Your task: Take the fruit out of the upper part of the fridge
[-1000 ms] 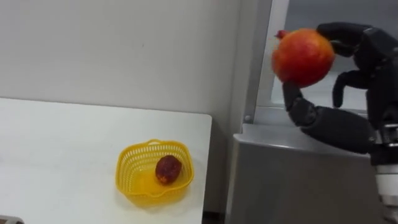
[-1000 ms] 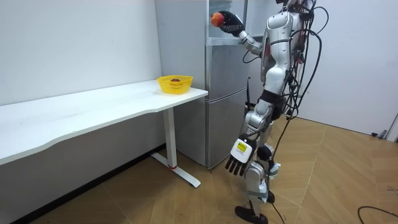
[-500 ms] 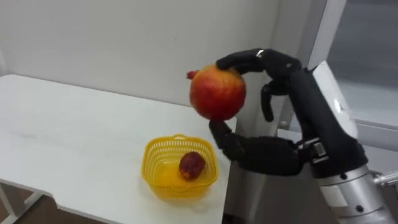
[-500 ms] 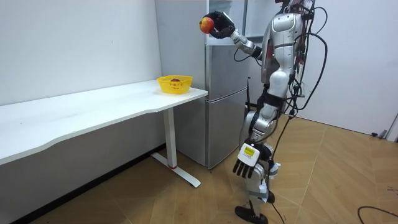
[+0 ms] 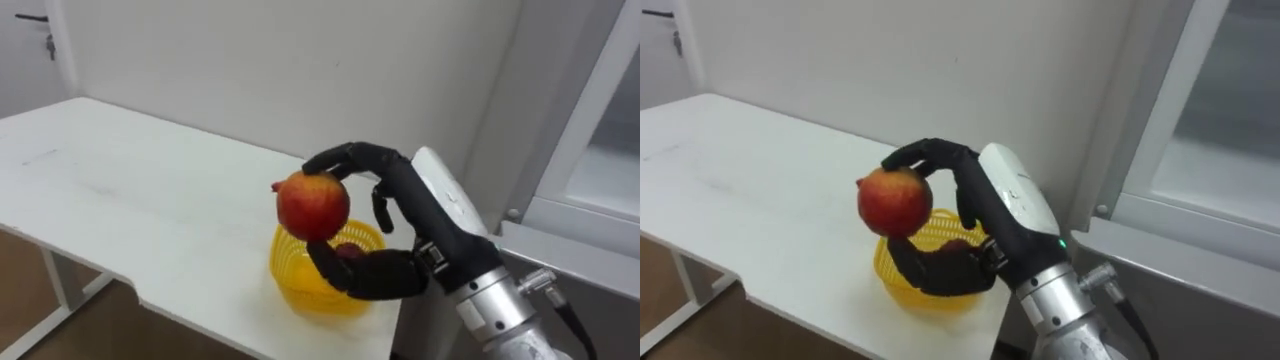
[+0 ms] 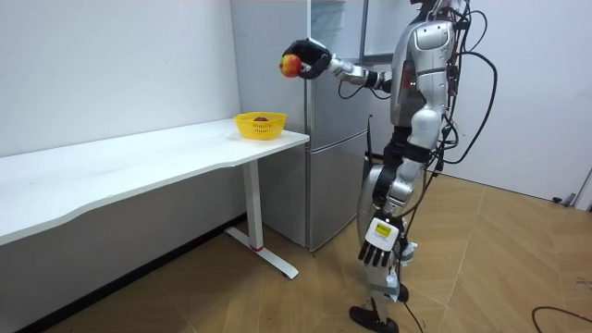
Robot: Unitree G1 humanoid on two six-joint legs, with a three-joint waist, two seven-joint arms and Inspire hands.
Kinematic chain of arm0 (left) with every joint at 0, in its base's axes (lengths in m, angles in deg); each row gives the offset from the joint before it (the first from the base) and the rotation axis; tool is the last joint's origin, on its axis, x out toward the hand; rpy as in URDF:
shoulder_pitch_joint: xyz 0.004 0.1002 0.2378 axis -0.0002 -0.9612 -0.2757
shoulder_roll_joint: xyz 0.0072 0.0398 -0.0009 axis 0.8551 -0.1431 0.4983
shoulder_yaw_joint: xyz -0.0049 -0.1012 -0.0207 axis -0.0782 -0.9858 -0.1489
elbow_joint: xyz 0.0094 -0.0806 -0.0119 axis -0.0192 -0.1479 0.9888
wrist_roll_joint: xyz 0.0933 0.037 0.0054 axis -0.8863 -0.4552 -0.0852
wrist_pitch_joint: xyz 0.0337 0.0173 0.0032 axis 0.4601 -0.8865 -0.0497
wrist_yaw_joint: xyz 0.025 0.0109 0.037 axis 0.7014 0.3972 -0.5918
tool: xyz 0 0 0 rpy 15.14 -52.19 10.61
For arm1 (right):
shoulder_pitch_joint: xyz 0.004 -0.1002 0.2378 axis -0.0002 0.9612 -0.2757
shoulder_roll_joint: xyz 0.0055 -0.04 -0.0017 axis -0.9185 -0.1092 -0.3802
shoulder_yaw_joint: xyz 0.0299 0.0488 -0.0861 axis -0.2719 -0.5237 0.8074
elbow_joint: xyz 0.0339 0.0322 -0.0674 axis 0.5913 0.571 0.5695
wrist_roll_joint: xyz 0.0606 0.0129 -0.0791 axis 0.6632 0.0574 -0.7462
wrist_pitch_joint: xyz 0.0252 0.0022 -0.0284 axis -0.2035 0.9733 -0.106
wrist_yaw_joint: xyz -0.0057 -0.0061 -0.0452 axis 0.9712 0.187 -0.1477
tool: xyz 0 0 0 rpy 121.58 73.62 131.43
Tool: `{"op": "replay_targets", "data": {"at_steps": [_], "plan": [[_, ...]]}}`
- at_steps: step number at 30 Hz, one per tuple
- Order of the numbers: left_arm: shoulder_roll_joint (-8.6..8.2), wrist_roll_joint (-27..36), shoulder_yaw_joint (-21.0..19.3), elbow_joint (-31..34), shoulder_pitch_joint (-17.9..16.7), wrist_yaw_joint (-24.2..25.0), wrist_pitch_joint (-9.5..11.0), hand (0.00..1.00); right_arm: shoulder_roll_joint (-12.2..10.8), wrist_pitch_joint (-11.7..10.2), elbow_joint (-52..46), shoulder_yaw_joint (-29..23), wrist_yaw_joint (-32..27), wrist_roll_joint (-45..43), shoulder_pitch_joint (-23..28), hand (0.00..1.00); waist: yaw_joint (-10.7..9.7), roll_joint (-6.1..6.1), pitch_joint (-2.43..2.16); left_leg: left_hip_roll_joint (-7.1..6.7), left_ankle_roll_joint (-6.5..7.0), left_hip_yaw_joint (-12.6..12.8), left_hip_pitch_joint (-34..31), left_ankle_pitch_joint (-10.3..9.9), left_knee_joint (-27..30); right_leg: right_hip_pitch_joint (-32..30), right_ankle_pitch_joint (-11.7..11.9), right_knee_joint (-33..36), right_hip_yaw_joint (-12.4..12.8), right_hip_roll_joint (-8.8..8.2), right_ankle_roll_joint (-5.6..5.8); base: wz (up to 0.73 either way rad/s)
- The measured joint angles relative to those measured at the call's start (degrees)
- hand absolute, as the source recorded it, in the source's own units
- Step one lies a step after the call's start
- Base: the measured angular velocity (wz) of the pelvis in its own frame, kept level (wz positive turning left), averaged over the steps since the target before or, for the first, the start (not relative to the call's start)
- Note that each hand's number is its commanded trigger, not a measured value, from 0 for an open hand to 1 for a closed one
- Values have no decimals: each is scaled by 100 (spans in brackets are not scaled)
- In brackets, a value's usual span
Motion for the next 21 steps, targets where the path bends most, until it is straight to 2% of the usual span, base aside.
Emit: {"op": "replay_targets", "data": {"at_steps": [3,6,8,11,18,21], "plan": [[7,-35,20,-25,40,50,-84,0,9,42,551,87,-5,-55,-153,100,81,-51,37,-1,0,-16,-21,0,7,-15,0,3,1,0,-1,2],[52,-36,55,-22,123,70,-112,0,15,132,1052,102,-7,-92,-286,100,128,-136,32,-7,0,-82,-126,0,61,-77,0,18,-30,0,0,10],[91,-41,48,-12,157,70,-115,0,14,178,1178,104,-11,-133,-362,100,125,-180,49,-8,0,-107,-194,0,117,-92,0,12,-79,-4,0,13],[143,-41,6,-1,162,74,-115,0,18,163,1292,99,-82,-107,-406,100,125,-222,50,-14,0,-170,-214,-1,141,-79,1,6,-158,-7,1,12],[144,-51,-22,40,134,97,-123,0,50,170,2332,95,-327,149,-826,100,155,-244,45,-25,2,-244,-284,-5,191,-80,3,7,-276,-18,-2,7],[145,-52,-24,54,79,116,-150,0,103,172,2358,67,-358,147,-830,100,127,-258,35,-33,7,-264,-342,-9,188,-85,2,7,-321,-35,-2,6]]}}
